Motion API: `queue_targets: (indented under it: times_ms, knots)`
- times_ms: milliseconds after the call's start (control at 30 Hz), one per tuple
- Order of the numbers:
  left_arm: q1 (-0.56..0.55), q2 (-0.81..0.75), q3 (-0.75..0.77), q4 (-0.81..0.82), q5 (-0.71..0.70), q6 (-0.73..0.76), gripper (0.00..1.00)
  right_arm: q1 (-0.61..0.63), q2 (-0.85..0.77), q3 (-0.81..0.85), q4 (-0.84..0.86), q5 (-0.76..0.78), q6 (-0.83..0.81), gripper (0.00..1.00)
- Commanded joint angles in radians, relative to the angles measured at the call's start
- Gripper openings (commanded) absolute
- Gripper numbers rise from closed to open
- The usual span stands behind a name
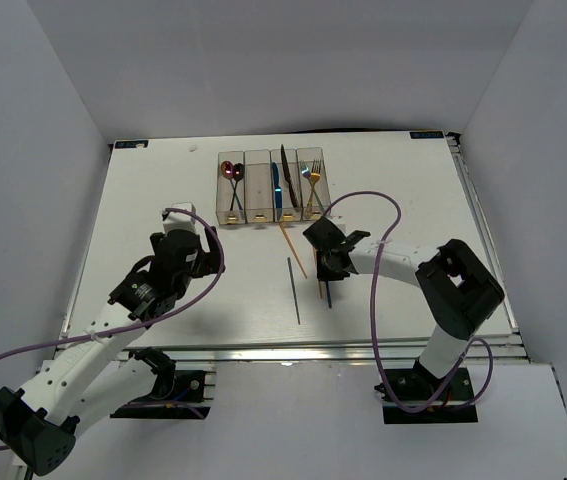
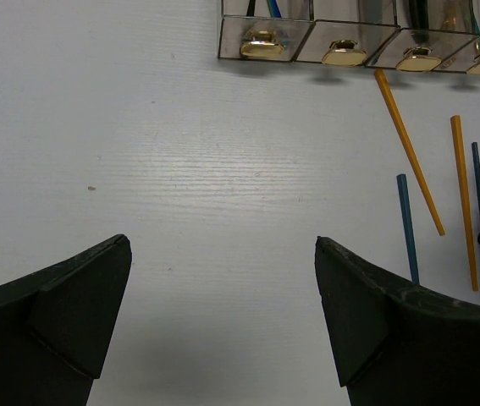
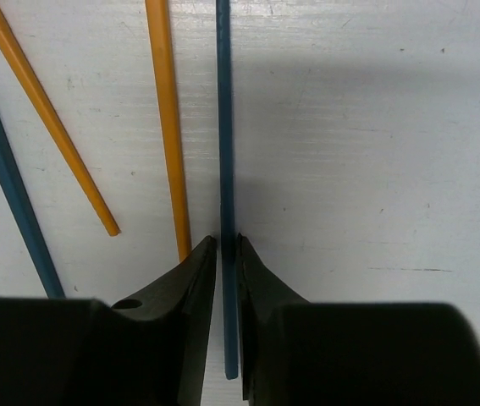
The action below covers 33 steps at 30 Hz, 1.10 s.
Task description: Sort the eating utensils into containers
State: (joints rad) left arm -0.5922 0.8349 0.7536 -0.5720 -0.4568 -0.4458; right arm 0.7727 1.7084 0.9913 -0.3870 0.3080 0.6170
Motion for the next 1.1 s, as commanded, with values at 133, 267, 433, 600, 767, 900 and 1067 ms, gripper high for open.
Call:
queue_targets:
  times_ms: [133,267,433,600,767,900,1067]
  knots:
    - [-0.008,0.0,0.001,0.008,0.032,-0.005,0.98,-0.001,0.031,-0.01,-0.024,-0.001,-0.019,0.0]
    - [-0.008,0.052,0.044,0.026,0.145,-0.121,0.98,-0.003,-0.029,-0.02,-0.039,-0.001,-0.023,0.0]
    - [-0.033,0.09,-0.092,0.582,0.644,-0.417,0.98,-0.001,-0.258,-0.051,0.009,-0.068,-0.036,0.0]
    - [-0.164,0.185,-0.154,0.906,0.627,-0.527,0.98,-0.003,-0.452,-0.157,0.313,-0.366,-0.025,0.0]
    - [-0.27,0.292,-0.085,0.877,0.491,-0.51,0.96,0.005,-0.507,-0.16,0.413,-0.495,0.018,0.0]
    - [-0.29,0.303,-0.062,0.833,0.414,-0.487,0.91,0.011,-0.53,-0.158,0.43,-0.517,0.027,0.0]
    - [-0.291,0.293,-0.042,0.75,0.351,-0.452,0.82,0.016,-0.54,-0.158,0.416,-0.491,0.023,0.0]
